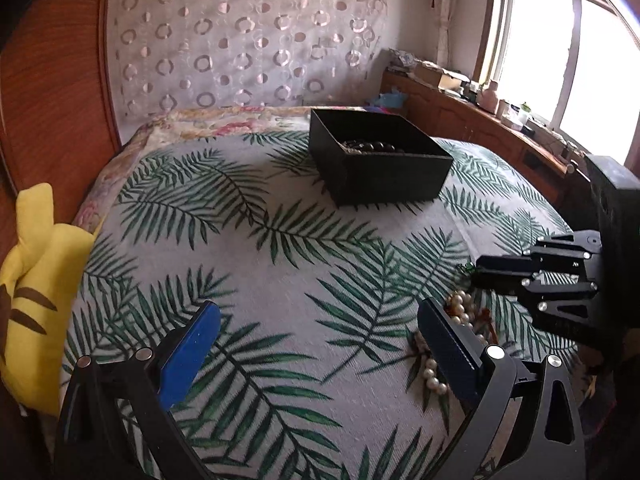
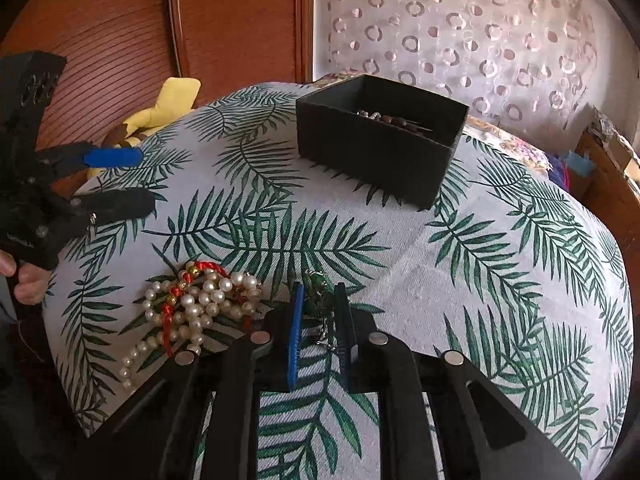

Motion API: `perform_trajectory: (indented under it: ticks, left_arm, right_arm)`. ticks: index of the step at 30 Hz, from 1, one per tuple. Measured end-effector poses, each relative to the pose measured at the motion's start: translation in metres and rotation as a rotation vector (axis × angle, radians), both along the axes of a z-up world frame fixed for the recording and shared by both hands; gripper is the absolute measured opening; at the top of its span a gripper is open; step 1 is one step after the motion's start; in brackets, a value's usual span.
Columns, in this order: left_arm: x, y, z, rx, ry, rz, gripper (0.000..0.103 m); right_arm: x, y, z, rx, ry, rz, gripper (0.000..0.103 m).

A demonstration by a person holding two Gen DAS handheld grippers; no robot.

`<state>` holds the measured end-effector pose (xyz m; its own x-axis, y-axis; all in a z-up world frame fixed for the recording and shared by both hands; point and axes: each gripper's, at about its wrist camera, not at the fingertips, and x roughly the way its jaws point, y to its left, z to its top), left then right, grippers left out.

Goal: Organize jewelry

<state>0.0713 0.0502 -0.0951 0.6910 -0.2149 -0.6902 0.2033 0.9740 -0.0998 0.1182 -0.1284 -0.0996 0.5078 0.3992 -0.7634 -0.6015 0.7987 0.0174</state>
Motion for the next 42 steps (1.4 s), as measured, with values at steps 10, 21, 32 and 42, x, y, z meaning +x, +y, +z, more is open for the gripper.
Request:
perform_trajectory:
  ticks: [10, 21, 32, 42]
  left_arm:
    - [-0.011, -0.024, -0.006, -0.023, 0.023, -0.065, 0.087]
    - [-0.014, -0.052, -0.009, -0.096, 0.065, -0.149, 0.029]
    - [-0.01, -0.065, -0.016, -0.083, 0.084, -0.16, 0.017]
    - [-0.01, -0.074, -0.013, -0.038, 0.081, -0.177, 0.006]
  right_arm:
    - [-0.021, -0.052, 0.003, 0.085, 0.008, -0.096, 0.017]
    - [-0.025, -0.059, -0.003, 0.12, 0.015, -0.114, 0.017]
    - [-0.025, -0.06, -0.004, 0.131, 0.019, -0.113, 0.017]
    - [-0.025, -0.059, -0.004, 0.139, 0.015, -0.108, 0.017]
